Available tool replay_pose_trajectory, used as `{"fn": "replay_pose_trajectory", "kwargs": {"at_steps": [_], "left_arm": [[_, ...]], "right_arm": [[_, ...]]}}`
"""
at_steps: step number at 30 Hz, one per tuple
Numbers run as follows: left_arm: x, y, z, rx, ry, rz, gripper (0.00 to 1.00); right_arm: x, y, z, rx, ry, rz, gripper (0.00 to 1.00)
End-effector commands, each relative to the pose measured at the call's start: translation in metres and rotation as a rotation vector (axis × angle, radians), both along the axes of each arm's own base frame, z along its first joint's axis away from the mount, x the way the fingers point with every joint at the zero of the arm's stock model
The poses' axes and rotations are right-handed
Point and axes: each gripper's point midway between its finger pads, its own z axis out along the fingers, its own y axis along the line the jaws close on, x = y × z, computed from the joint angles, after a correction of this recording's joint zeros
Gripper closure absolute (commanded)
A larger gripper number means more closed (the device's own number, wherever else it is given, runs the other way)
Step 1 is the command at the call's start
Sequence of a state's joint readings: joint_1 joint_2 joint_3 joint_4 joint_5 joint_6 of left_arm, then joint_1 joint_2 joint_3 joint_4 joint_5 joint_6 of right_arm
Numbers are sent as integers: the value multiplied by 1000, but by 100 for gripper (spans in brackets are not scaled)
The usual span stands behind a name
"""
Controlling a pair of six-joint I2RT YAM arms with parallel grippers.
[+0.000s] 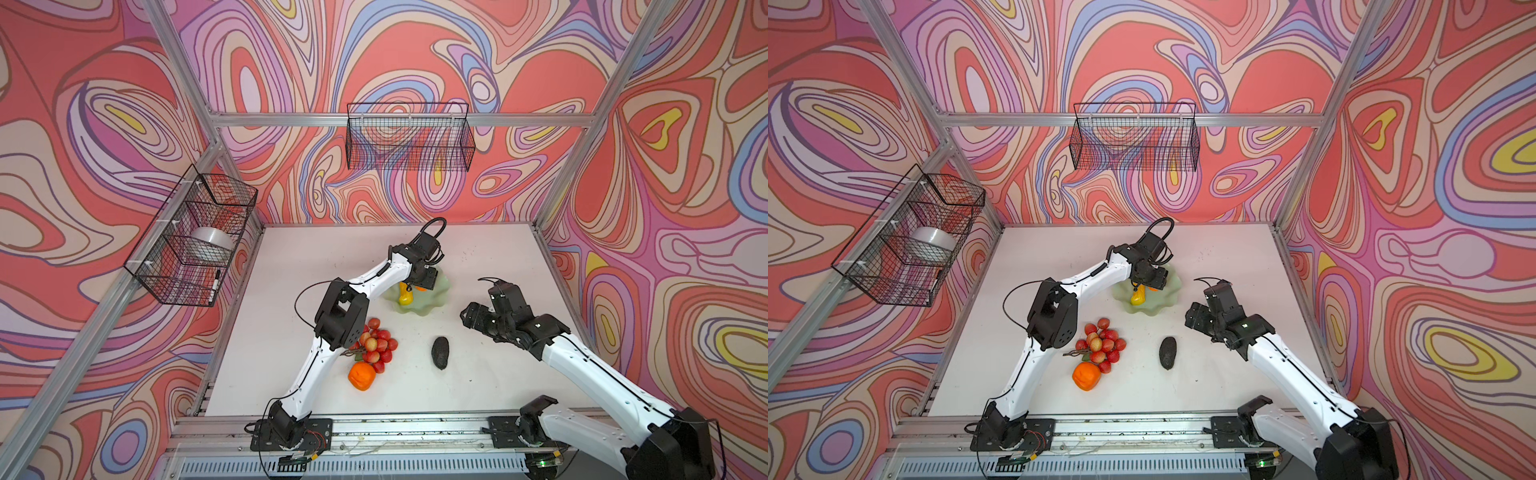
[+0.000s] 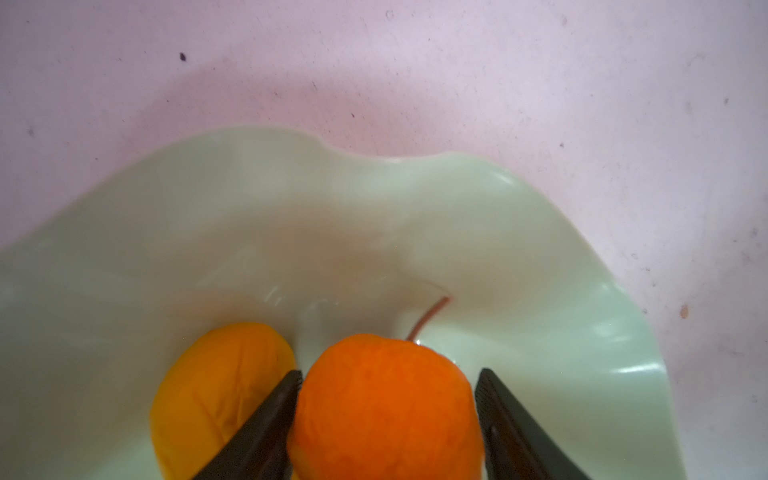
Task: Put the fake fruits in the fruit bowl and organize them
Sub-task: 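Place the tangerine in the bowl beside the squash with the left gripper, then grasp the dark avocado with the right gripper while the left gripper withdraws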
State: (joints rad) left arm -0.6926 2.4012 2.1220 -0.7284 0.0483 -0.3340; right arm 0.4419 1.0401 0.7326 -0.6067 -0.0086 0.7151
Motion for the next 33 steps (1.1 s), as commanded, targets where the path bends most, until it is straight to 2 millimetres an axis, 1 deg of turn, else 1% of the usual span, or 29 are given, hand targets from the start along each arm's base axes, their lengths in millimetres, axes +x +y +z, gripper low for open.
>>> {"fn": "replay_pose_trajectory", "kwargs": {"at_steps": [1,4,7,10,13,14,17,19,21,23,26,28,30,32,33], "left_arm": [[-8,-1,12,-18,18,-7,23],[-6,-4,42,-66,-32,-15,16],[-6,-3,75,-104,-84,-15,15],[-4,4,110,-131,-170,5,14],[7,19,158,-163,-290,83,12],[8,21,174,-192,-320,96,12],[7,26,218,-270,-412,118,12],[4,36,239,-284,-468,139,12],[-1,53,257,-274,-531,175,12],[-9,84,268,-243,-609,267,12],[-29,130,289,-246,-755,381,9],[-52,163,299,-254,-842,440,7],[-73,190,299,-244,-882,475,4],[-94,217,292,-210,-883,521,1],[-104,231,284,-189,-872,549,1]], "right_arm": [[-20,22,-10,-11,49,101,16],[-32,41,-19,-9,77,162,16],[-42,54,-32,3,115,192,16],[-49,67,-43,12,140,213,16],[-55,75,-58,-6,178,233,16],[-56,78,-62,-14,183,239,15],[-57,88,-71,-23,195,249,15],[-56,94,-77,-36,202,254,17],[-51,97,-80,-54,200,248,19],[-47,96,-85,-81,201,230,22],[-43,89,-90,-130,201,202,28],[-41,83,-88,-167,195,189,42],[-38,79,-80,-194,179,187,53],[-33,77,-59,-214,143,193,59],[-28,76,-44,-220,112,192,61]]}}
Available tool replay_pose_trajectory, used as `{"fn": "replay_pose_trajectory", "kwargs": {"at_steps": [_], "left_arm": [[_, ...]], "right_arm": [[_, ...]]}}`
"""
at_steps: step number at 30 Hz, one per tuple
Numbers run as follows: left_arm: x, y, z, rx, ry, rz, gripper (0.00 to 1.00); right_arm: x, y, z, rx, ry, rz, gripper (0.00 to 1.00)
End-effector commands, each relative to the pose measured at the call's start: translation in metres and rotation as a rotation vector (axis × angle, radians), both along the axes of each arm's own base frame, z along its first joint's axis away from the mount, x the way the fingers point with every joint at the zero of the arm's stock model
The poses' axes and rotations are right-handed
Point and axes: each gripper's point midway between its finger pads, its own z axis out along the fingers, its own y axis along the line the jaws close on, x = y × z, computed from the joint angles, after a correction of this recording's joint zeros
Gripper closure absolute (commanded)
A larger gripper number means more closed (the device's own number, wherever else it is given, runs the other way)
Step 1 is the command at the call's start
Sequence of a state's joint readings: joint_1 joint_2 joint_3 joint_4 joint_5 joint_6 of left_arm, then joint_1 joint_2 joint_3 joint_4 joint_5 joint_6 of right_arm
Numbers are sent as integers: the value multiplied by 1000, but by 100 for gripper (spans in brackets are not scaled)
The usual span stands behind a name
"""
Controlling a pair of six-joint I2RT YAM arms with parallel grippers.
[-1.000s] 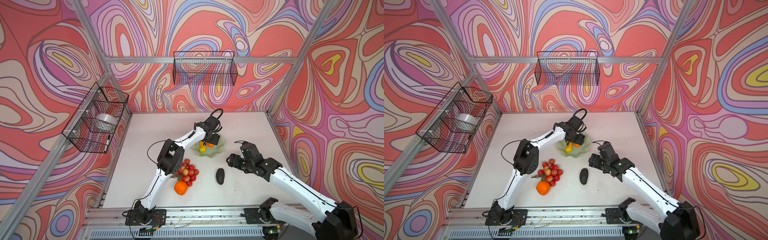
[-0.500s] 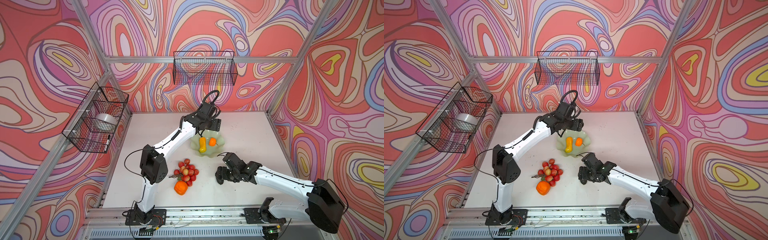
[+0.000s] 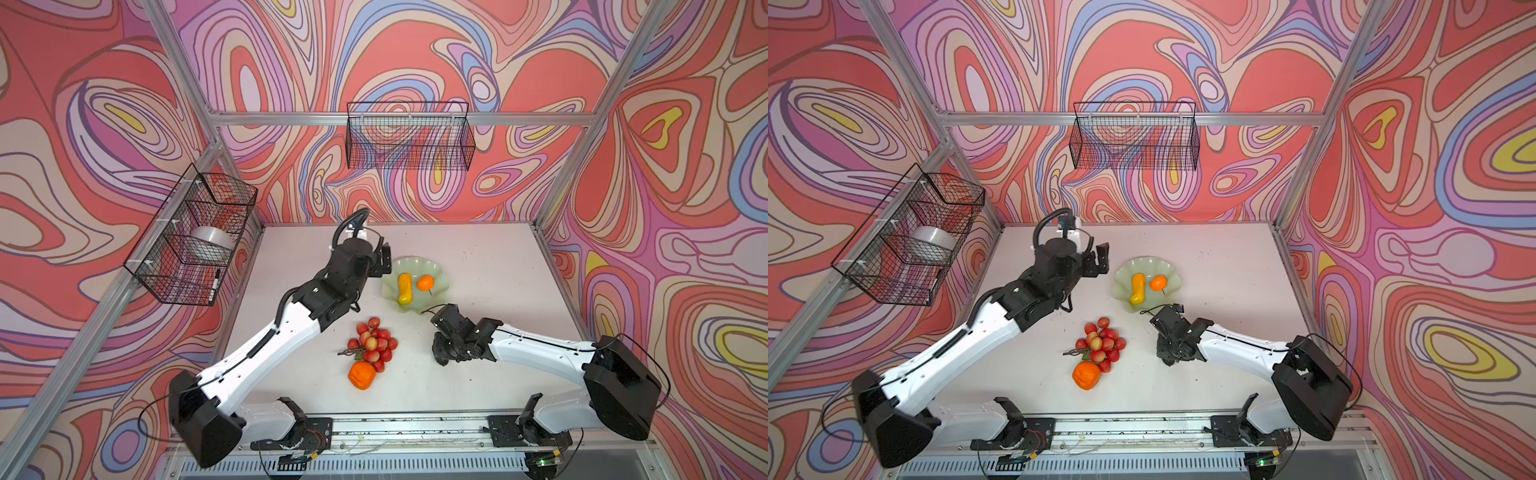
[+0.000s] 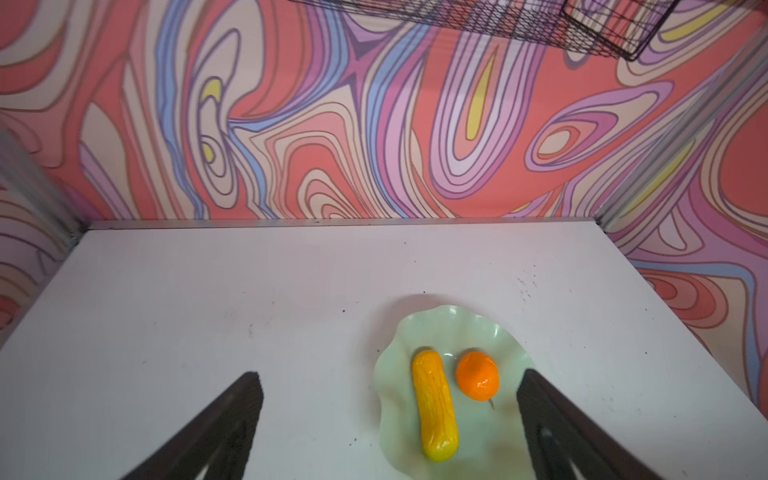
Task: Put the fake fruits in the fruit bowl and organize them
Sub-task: 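Grasp the dark avocado with the right gripper while the left gripper withdraws, then place the avocado in the bowl with the right gripper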
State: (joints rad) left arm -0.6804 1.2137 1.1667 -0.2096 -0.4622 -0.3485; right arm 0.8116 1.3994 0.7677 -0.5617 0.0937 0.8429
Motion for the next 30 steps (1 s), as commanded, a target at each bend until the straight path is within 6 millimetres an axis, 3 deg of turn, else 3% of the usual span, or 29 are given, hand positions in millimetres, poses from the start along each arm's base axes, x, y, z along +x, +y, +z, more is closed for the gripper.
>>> {"fn": "replay_pose_trajectory", "kwargs": {"at_steps": [1,6,9,13,16,20,24,28,30], "left_arm": [[-23,52,2,-15,-49,173,0],[-67,87,-53,-11,93,208,0],[-93,99,-78,-29,183,202,0],[-126,102,-110,-75,339,149,1],[-146,91,-132,-128,443,67,2],[-162,52,-165,-234,593,-95,4],[-174,27,-198,-284,744,-172,6],[-190,17,-219,-275,820,-207,7],[-200,18,-226,-251,838,-215,7]], "right_arm": [[19,-4,52,-32,-133,9,63],[57,7,118,-106,-292,78,64],[92,22,133,-152,-341,130,63],[137,54,121,-55,-311,200,64],[161,69,96,-63,-266,252,65],[188,67,73,-70,-238,264,64],[211,55,55,-104,-225,228,62],[215,59,46,-79,-212,245,55],[217,58,46,-90,-214,241,43]]}}
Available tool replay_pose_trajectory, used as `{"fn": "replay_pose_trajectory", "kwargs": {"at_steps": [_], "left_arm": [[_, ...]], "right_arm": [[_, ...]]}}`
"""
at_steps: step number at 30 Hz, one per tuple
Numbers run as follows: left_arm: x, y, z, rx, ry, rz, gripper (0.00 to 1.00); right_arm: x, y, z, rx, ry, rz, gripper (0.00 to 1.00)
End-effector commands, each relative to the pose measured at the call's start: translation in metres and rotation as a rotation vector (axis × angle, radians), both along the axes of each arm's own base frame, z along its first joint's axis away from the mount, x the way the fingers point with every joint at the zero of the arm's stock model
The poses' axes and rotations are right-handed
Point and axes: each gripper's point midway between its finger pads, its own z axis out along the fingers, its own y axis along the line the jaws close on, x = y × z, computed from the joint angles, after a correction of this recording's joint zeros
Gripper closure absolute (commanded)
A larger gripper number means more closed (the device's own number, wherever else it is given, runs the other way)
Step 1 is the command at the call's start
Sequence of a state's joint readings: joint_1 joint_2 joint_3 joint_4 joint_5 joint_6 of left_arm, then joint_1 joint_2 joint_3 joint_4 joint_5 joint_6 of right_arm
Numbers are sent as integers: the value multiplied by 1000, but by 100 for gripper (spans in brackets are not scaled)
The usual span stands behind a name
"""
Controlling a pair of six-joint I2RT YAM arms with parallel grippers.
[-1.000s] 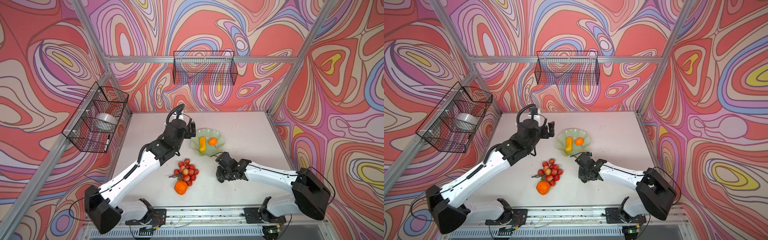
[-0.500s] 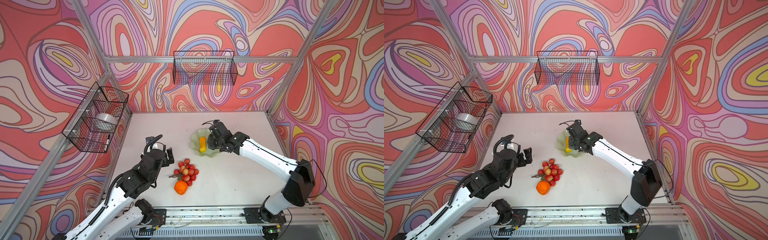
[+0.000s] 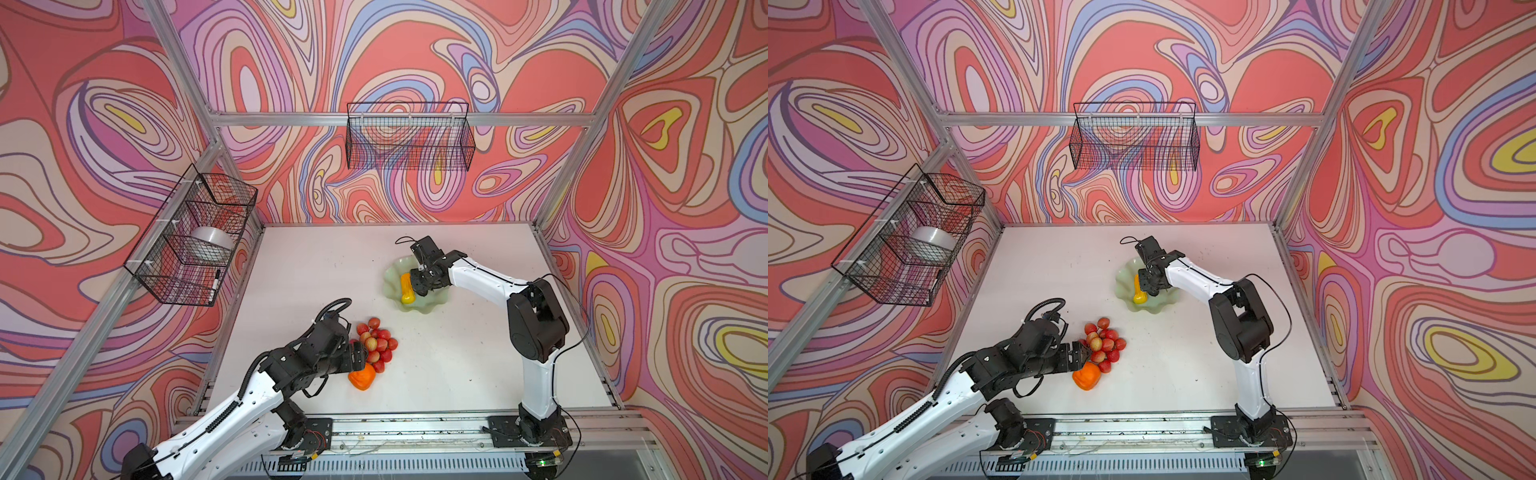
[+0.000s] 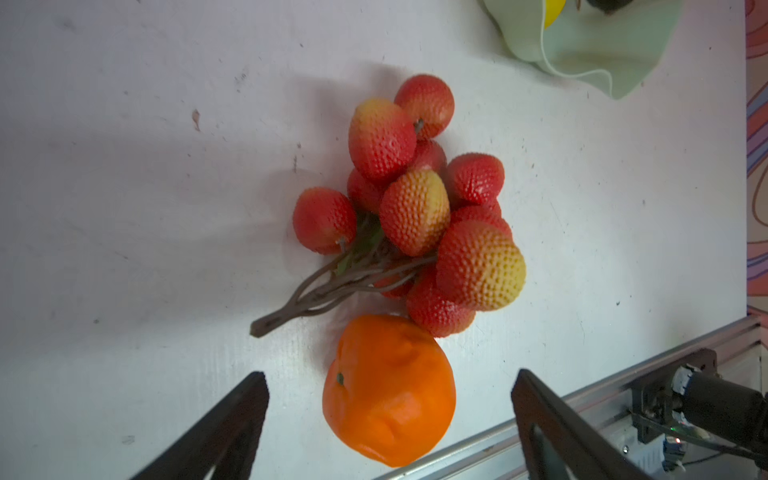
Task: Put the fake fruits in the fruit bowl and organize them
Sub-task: 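Place the avocado in the bowl with the right gripper, then grasp the orange bell pepper with the left gripper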
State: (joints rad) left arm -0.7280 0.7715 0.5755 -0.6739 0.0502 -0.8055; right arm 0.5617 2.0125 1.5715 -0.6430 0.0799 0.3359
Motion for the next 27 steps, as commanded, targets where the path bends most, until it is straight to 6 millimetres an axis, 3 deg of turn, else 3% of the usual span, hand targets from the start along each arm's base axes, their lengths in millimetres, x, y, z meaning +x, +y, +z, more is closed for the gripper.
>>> {"fn": "replay_pose_trajectory", "kwargs": {"at_steps": [1,6,9,12,13,14,16,21,27], "left_arm": [[-17,-13,-3,-57,49,-34,7],[-37,-2,-21,30,128,-36,6],[-42,6,-20,63,117,-33,4],[-39,0,-25,48,106,-48,3],[-41,1,-36,68,123,-55,2],[-40,1,-43,85,134,-58,2],[-36,-5,-45,95,135,-72,1],[-26,-21,-47,65,116,-92,0],[-24,-21,-59,104,131,-96,6]], "right_arm": [[9,12,12,25,-39,29,39],[8,18,27,69,-57,38,26],[7,21,60,149,-137,35,16],[2,20,96,238,-221,20,12],[0,19,100,254,-233,12,12],[-5,16,117,282,-267,3,11],[-11,8,130,295,-296,-16,11],[-27,-13,139,287,-325,-71,11],[-35,-24,140,284,-340,-108,11]]}}
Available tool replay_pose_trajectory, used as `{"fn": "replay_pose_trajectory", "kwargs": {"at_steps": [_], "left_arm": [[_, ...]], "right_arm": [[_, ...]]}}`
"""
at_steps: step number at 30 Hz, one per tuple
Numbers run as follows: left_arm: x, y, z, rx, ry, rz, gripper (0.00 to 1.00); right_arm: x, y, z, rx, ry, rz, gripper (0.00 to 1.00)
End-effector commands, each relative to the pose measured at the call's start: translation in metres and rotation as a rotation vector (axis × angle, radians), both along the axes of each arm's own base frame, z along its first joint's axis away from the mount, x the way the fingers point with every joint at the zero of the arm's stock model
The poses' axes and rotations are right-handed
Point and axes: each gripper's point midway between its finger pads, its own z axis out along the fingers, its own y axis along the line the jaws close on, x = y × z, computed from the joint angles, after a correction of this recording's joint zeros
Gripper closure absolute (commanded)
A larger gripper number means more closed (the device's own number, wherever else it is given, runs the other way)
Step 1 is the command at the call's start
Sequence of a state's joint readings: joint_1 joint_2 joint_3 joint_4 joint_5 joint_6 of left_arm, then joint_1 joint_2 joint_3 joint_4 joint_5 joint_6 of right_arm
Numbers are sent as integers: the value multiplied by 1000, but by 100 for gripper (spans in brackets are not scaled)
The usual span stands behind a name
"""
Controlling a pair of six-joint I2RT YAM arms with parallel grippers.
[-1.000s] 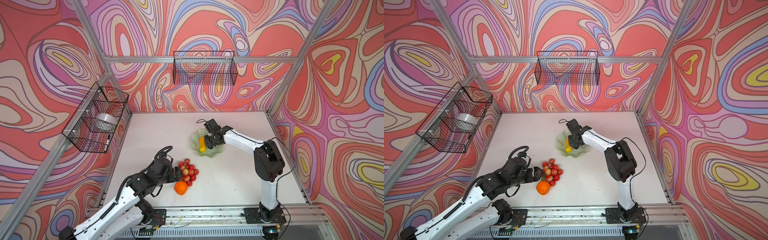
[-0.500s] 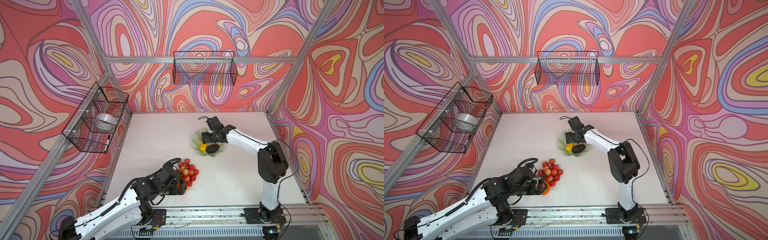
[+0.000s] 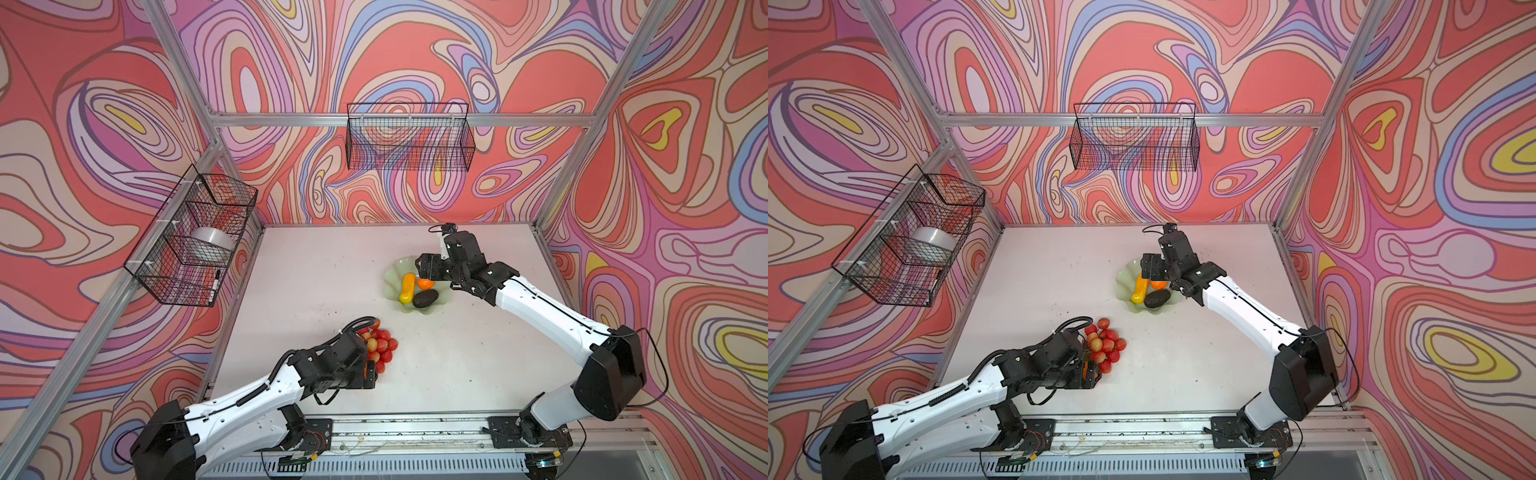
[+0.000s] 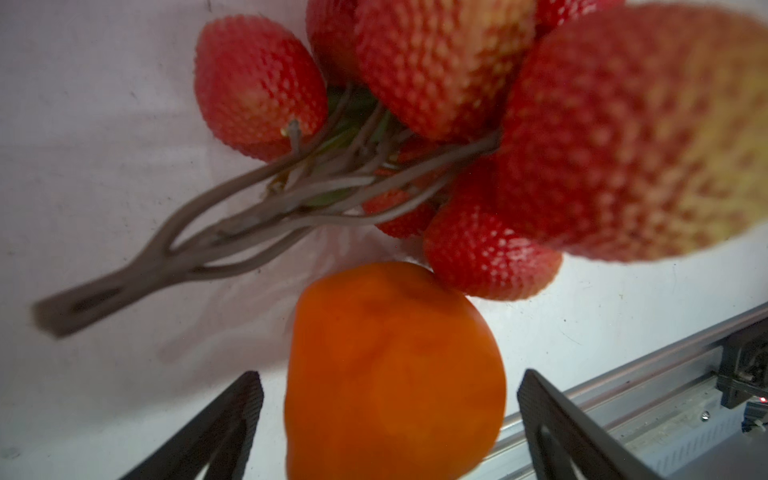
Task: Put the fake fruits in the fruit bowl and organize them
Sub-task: 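Grasp the orange bell pepper with the left gripper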
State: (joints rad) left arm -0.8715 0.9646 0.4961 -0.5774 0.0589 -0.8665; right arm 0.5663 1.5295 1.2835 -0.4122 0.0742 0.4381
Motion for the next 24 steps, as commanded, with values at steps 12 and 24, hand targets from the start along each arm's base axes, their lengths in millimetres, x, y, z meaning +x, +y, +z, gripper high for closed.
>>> {"fn": "replay_pose_trajectory", "kwargs": {"at_steps": [12,24], "left_arm": [[-11,37,24,44,-98,0,46],[70,-2,182,4,-525,-61,38]], "right_arm": [[7,-5,-8,2,-3,-66,11],[-13,-18,-14,90,-19,-116,8]]}}
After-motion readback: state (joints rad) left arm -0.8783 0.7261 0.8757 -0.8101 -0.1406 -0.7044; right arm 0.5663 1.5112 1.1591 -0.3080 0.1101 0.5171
